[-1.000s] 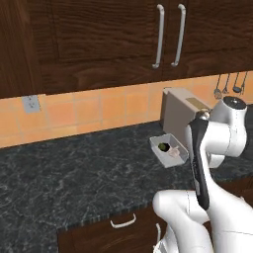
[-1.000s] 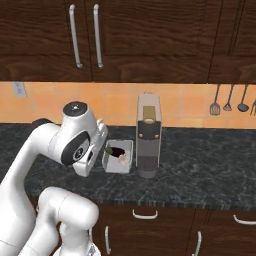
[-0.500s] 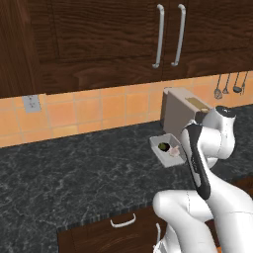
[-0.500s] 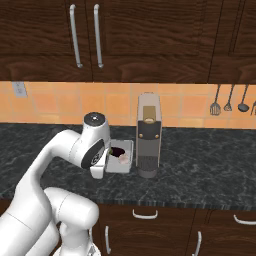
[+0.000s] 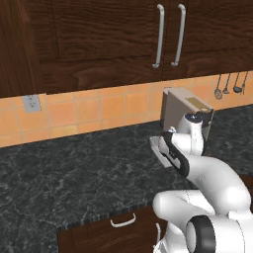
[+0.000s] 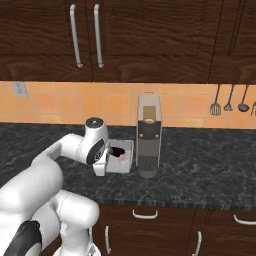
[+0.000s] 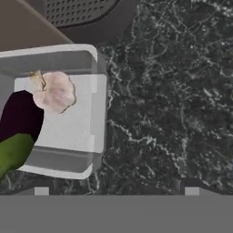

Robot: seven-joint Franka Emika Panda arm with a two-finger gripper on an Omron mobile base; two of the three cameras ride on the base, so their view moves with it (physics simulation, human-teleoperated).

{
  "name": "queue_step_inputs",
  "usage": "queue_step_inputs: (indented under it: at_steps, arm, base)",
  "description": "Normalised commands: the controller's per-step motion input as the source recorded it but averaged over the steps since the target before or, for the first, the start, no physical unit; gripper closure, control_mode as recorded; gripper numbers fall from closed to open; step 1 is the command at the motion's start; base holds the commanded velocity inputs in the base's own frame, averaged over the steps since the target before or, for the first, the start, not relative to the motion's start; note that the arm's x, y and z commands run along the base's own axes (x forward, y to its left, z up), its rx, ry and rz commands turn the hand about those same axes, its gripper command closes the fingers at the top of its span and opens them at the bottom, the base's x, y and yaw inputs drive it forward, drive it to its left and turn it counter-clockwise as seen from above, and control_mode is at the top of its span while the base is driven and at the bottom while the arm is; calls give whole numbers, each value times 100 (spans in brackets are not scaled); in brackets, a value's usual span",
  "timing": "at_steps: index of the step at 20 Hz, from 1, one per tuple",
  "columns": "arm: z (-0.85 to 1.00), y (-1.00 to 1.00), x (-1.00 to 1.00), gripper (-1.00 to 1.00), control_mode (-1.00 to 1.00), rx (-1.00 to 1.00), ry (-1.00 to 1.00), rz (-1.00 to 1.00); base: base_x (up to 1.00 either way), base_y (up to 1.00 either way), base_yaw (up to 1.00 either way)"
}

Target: Take the meat container that has the steak and place it on the second highest rack of the freezer. Then take the vegetable container that has the garlic and eggplant and place it on the highest rack of the freezer.

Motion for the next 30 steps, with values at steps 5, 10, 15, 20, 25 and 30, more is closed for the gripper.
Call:
queue_step_inputs:
  at_steps: [5, 10, 15, 20, 25, 30]
  arm:
    - [-3, -16, 29, -100, -100, 1, 12, 10]
    - [-17, -16, 28, -100, -100, 1, 10, 8]
    - [-68, 0, 18, -100, -100, -1, 0, 5]
    - [-40, 0, 25, -100, -100, -1, 0, 4]
    - [-44, 0, 33, -100, -100, -4, 4, 1]
    - [-28, 6, -25, -100, -100, -3, 0, 3]
  base:
    - [0, 0, 0]
    - [0, 0, 0]
    - [0, 0, 0]
    - [0, 0, 0]
    - [0, 0, 0]
    - [0, 0, 0]
